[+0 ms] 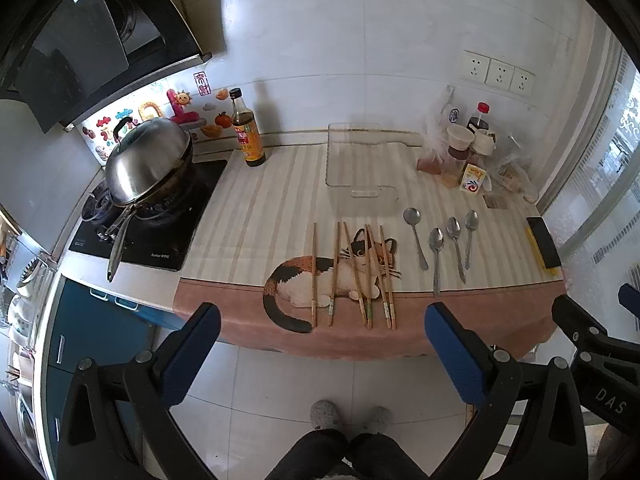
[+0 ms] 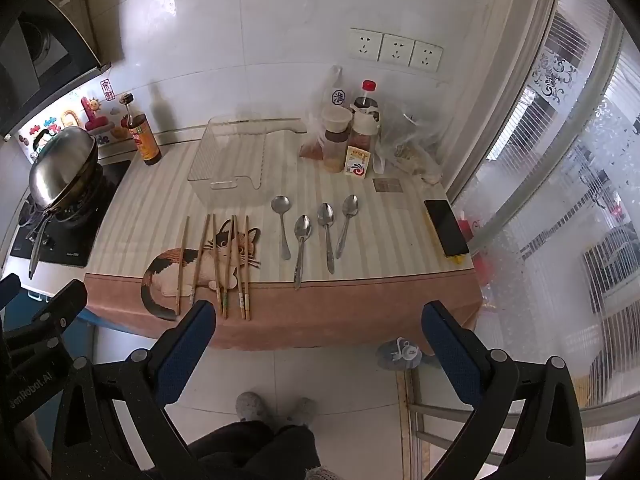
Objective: Organize utensils
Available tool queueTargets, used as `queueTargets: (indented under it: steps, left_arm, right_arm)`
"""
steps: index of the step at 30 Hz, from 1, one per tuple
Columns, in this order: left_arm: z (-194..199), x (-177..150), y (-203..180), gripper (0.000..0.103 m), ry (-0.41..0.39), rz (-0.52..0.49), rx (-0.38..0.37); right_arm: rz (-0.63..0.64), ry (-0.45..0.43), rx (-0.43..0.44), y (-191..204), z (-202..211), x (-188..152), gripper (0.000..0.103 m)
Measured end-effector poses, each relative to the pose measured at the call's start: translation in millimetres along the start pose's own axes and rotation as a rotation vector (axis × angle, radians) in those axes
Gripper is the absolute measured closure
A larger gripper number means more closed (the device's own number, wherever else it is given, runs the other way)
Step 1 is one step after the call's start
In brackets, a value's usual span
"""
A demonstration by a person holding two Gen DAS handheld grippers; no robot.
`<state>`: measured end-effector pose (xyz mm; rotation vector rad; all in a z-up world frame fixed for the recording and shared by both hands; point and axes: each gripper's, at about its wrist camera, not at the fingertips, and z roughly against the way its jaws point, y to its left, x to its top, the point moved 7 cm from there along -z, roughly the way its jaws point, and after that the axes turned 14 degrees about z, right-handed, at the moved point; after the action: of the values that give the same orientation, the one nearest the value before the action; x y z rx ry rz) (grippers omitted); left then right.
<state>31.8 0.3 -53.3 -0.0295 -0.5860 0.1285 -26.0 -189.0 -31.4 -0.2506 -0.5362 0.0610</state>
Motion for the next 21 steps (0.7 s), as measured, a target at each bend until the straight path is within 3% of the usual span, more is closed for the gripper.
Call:
queueTargets:
  steps: [21]
  left_arm:
    - [-2.1,1.2,-3.3,0.000,0.001,0.000,-0.001]
  right_arm:
    - [-0.006,-0.008,0.007,-1.9,3.2,0.1,0.000]
